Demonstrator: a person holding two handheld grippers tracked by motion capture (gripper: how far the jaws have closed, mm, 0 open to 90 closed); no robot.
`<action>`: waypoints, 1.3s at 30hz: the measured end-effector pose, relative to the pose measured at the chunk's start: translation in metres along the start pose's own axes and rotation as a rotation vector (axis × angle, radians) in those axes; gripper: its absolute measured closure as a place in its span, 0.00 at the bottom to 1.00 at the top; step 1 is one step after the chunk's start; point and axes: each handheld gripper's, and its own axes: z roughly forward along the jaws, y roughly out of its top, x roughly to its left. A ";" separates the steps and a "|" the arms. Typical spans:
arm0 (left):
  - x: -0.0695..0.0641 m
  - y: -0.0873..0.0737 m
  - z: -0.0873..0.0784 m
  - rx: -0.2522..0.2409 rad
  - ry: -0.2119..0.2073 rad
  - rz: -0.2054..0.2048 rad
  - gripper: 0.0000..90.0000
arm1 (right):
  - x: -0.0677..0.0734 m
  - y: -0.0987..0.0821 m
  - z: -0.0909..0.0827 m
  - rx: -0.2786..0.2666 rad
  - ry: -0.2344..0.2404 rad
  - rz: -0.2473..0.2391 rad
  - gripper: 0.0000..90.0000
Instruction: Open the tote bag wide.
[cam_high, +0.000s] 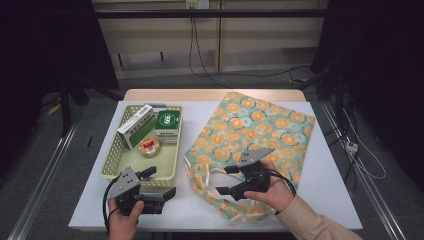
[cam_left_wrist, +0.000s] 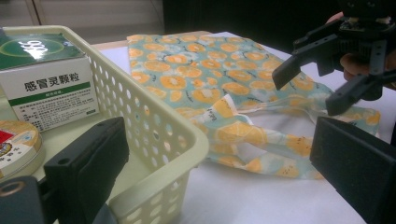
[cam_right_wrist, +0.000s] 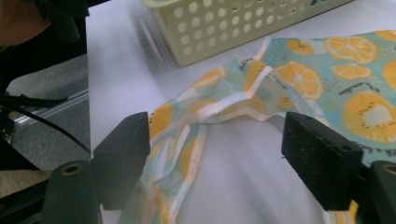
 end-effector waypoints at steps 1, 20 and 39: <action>0.000 0.000 0.000 -0.001 0.000 -0.001 0.05 | 0.001 0.000 0.001 0.006 0.006 -0.001 0.23; 0.000 -0.001 0.001 0.004 -0.002 -0.001 0.05 | 0.020 -0.007 0.021 0.082 0.043 -0.068 0.49; 0.001 -0.001 0.001 0.004 0.002 -0.005 0.05 | -0.005 -0.007 0.002 0.050 0.102 -0.007 1.00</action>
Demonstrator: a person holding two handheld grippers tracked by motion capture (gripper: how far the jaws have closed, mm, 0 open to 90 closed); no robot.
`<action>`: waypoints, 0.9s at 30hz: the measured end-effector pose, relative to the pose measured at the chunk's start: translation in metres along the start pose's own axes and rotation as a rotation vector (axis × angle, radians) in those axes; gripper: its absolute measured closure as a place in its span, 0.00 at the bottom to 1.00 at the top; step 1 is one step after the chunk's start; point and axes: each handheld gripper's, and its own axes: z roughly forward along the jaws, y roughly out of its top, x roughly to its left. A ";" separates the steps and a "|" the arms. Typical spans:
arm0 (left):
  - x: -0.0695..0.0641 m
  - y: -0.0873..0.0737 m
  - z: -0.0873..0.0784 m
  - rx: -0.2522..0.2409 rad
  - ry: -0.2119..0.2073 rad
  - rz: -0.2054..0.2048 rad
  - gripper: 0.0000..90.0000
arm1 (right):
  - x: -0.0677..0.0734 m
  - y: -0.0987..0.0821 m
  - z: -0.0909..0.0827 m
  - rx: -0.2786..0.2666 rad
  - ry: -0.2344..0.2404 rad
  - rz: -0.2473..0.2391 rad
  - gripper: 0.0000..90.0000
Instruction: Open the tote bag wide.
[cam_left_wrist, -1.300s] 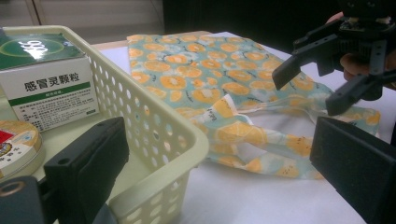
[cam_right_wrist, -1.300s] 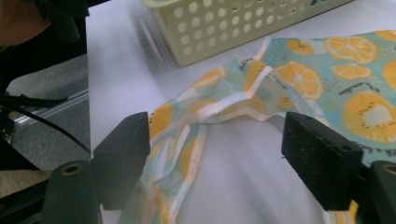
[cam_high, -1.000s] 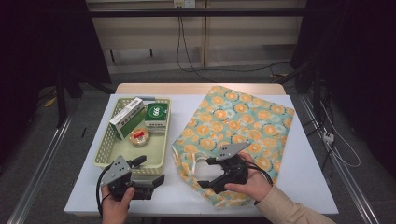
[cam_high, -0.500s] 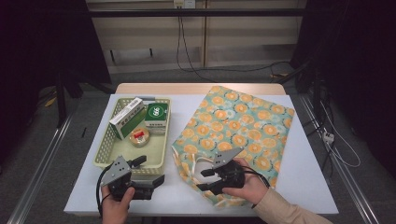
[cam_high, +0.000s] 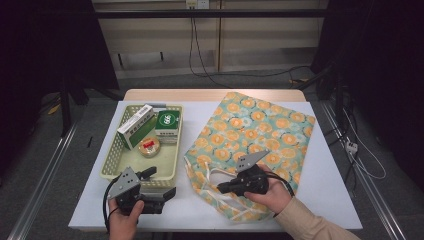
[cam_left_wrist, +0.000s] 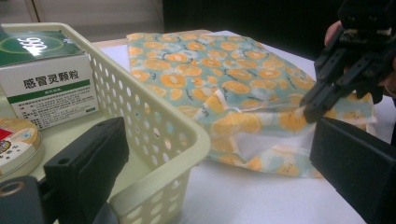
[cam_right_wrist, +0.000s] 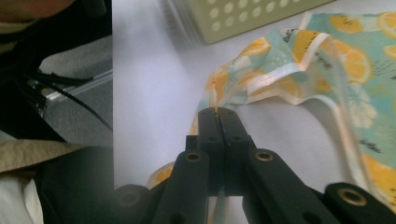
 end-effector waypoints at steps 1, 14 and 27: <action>0.000 0.000 0.000 0.001 -0.002 0.003 0.05 | -0.002 0.000 -0.003 -0.005 -0.007 0.007 1.00; 0.000 0.000 0.000 0.002 0.006 0.002 0.05 | -0.058 0.002 -0.051 -0.132 -0.124 0.087 1.00; 0.001 0.000 0.000 0.003 0.003 -0.002 0.05 | -0.130 -0.003 -0.060 -0.099 -0.236 0.154 1.00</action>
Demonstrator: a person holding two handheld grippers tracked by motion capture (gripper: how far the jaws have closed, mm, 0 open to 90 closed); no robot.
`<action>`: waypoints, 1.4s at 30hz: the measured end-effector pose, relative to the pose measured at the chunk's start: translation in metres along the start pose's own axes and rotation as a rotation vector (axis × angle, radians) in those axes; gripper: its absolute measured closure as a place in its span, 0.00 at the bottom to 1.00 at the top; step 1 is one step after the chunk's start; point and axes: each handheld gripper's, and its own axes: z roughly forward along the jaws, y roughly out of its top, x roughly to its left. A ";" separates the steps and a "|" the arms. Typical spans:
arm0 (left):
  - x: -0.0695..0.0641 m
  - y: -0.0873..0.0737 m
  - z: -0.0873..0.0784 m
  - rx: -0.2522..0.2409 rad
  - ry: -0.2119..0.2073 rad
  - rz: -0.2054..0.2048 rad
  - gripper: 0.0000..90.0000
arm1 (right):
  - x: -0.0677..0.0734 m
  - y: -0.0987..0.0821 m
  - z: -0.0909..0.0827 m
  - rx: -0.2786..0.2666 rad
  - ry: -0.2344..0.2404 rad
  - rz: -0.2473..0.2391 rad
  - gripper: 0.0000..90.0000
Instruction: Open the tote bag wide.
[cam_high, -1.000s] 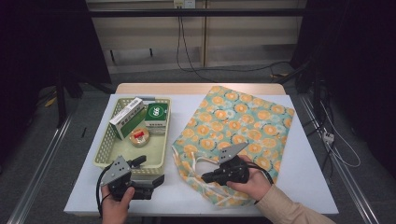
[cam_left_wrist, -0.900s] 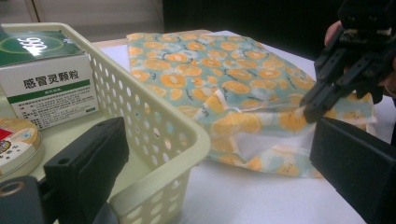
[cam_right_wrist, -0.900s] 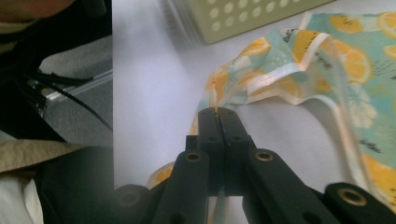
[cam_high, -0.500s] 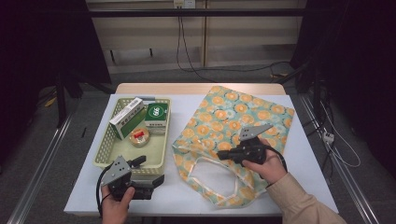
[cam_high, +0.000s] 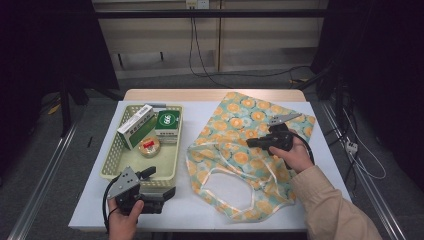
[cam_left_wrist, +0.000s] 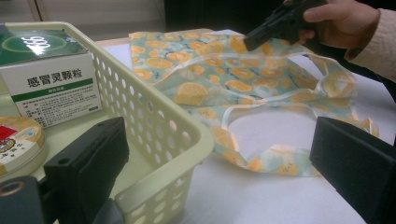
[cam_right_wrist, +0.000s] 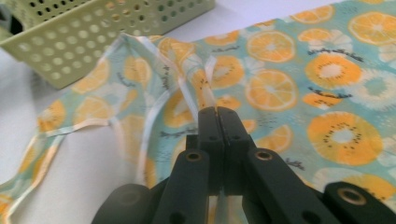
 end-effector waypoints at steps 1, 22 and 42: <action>0.000 0.000 0.000 0.001 -0.001 0.003 0.05 | -0.004 0.000 0.002 0.001 0.001 0.007 1.00; 0.000 0.000 -0.003 0.000 -0.003 0.005 0.05 | 0.008 0.009 0.000 0.024 -0.083 -0.014 0.57; -0.001 0.000 -0.002 0.002 -0.007 0.009 0.05 | 0.067 -0.052 0.022 0.173 -0.040 -0.134 0.83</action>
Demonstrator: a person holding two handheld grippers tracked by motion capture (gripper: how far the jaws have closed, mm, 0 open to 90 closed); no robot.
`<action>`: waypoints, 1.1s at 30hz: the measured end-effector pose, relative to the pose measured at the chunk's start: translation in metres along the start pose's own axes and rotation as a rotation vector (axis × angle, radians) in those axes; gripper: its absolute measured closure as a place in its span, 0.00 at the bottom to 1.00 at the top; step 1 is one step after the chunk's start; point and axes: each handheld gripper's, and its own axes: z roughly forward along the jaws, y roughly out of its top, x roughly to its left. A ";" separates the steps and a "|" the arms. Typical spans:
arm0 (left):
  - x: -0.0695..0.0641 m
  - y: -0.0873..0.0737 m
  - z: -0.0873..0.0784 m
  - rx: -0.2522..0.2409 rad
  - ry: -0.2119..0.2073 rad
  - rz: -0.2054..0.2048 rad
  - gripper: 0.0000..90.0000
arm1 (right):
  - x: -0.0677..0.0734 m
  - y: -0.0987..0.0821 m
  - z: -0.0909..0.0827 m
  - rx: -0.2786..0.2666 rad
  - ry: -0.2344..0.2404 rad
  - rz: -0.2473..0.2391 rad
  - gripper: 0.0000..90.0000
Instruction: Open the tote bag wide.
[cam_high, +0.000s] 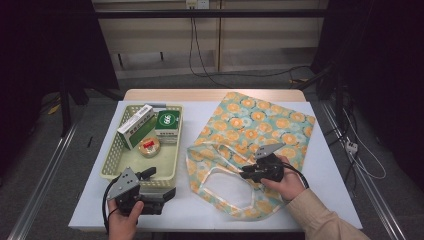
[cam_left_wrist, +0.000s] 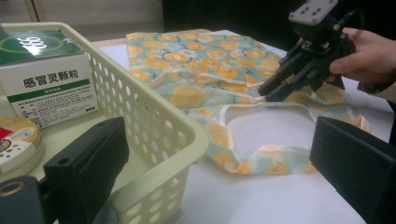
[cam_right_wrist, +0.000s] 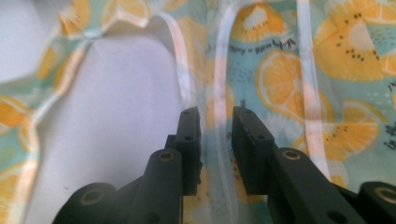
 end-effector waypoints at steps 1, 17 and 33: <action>0.000 0.000 0.000 -0.001 0.000 -0.005 0.05 | 0.000 -0.001 0.000 -0.011 0.000 0.005 0.83; -0.002 -0.001 -0.007 -0.005 0.010 -0.001 0.05 | 0.015 0.012 0.002 -0.011 0.092 -0.001 1.00; -0.002 -0.001 -0.003 -0.002 0.004 -0.001 0.05 | -0.016 0.028 -0.029 -0.116 0.081 0.051 1.00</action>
